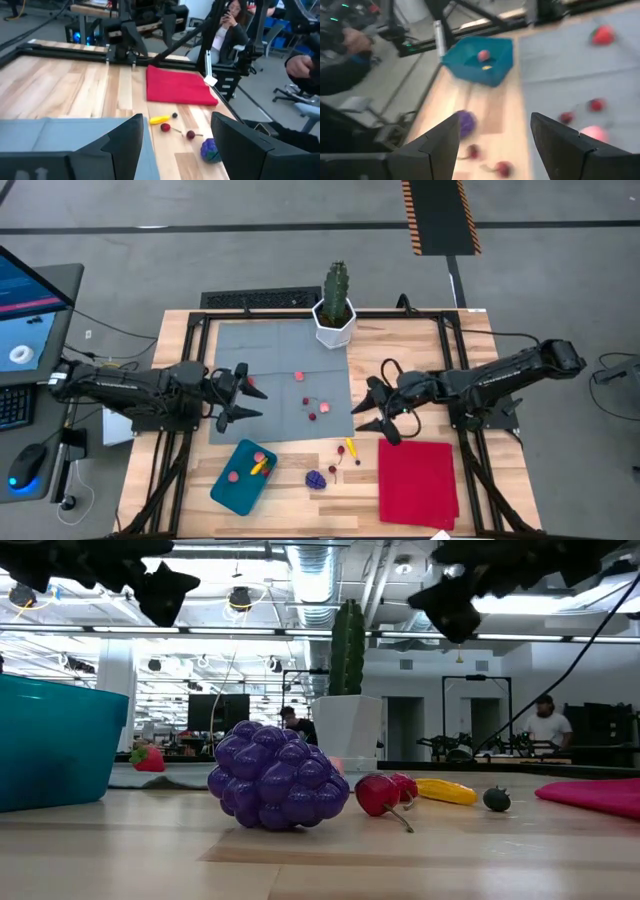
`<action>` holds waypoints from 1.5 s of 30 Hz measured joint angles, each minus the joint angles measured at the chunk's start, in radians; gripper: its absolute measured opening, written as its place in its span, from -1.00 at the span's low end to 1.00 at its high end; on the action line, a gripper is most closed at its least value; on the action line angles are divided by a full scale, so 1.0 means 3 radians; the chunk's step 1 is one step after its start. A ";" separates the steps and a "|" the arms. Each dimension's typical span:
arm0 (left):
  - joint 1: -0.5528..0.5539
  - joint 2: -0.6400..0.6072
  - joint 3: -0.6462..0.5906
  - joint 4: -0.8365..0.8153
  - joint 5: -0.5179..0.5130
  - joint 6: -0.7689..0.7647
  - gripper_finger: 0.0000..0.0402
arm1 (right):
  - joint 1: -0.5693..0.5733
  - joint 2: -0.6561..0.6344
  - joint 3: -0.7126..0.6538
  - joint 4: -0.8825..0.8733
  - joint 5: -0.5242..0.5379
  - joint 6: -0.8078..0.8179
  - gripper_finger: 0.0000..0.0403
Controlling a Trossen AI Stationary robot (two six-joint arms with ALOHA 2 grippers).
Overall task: Pick and placing Produce into tupperware
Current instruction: Put the corn into the blue bin
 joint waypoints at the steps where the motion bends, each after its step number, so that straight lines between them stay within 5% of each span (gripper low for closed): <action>1: -0.0001 0.0000 0.0000 -0.0029 -0.0003 0.0003 0.12 | 0.0043 0.0022 0.0000 0.0014 -0.0013 0.0109 0.31; 11: -0.0003 0.0001 0.0000 -0.0074 -0.0127 -0.0235 0.12 | 0.0204 0.0259 0.0001 -0.0076 0.0202 0.1697 0.31; 16: -0.0003 0.0001 0.0000 -0.0154 -0.0197 -0.0206 0.12 | 0.0334 0.0472 0.0222 -0.0861 0.0601 0.2179 0.31; 35: -0.0004 0.0001 0.0000 -0.0321 -0.0227 -0.0228 0.12 | 0.0542 0.1925 0.1907 -0.2868 0.0855 0.2555 0.31; 45: -0.0003 0.0001 0.0000 -0.0343 -0.0228 -0.0230 0.12 | 0.0689 0.2413 0.2265 -0.3053 0.0865 0.2583 0.31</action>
